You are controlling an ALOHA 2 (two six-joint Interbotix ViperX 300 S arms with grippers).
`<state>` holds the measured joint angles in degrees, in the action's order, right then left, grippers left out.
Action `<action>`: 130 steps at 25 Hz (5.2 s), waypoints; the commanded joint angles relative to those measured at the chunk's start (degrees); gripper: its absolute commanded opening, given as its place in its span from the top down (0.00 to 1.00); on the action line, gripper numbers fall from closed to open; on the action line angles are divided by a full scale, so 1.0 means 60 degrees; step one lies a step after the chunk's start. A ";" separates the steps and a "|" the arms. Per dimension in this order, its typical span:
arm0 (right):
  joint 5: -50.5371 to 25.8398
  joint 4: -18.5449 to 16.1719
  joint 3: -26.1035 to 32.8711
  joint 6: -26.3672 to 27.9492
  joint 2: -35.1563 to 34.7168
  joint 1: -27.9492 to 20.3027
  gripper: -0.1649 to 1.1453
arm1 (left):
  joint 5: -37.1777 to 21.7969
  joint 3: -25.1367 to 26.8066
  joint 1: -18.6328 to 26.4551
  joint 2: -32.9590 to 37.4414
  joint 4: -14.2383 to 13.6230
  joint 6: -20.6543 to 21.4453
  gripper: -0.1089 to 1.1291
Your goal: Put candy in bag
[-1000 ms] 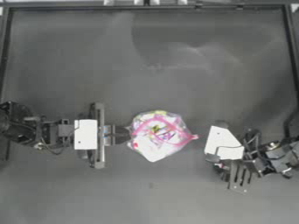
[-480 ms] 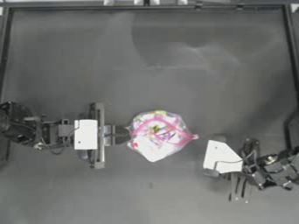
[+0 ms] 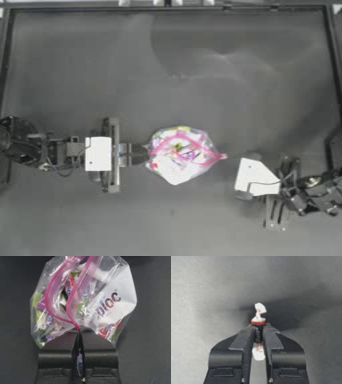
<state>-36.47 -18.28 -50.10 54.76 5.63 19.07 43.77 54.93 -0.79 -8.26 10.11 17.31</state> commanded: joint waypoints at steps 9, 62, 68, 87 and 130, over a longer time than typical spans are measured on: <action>-0.0645 -0.1567 0.0249 0.0659 0.2051 -0.0352 0.51 | 0.0029 -0.0132 -0.0015 0.0103 0.0000 -0.0015 0.64; 0.3296 -0.3618 0.2168 0.0220 -0.0190 -0.2798 0.51 | 0.0132 -0.0132 -0.0454 0.0278 0.0000 0.0176 0.64; 0.3281 -0.3691 0.2168 0.0220 -0.0337 -0.2827 0.51 | 0.0132 -0.0132 -0.0469 0.0308 0.0000 0.0176 0.64; 0.3413 -0.3896 0.2271 0.0190 -0.0791 -0.3032 0.50 | 0.0132 -0.0132 -0.0498 0.0337 0.0000 0.0176 0.64; 0.2402 -0.4146 0.0630 0.0352 0.3047 -0.2827 0.10 | -0.0967 -0.0132 -0.0410 0.1831 0.0015 0.0791 0.64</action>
<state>-22.24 -43.15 -46.76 56.78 22.41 2.02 38.85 54.93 -3.25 -0.79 10.28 21.88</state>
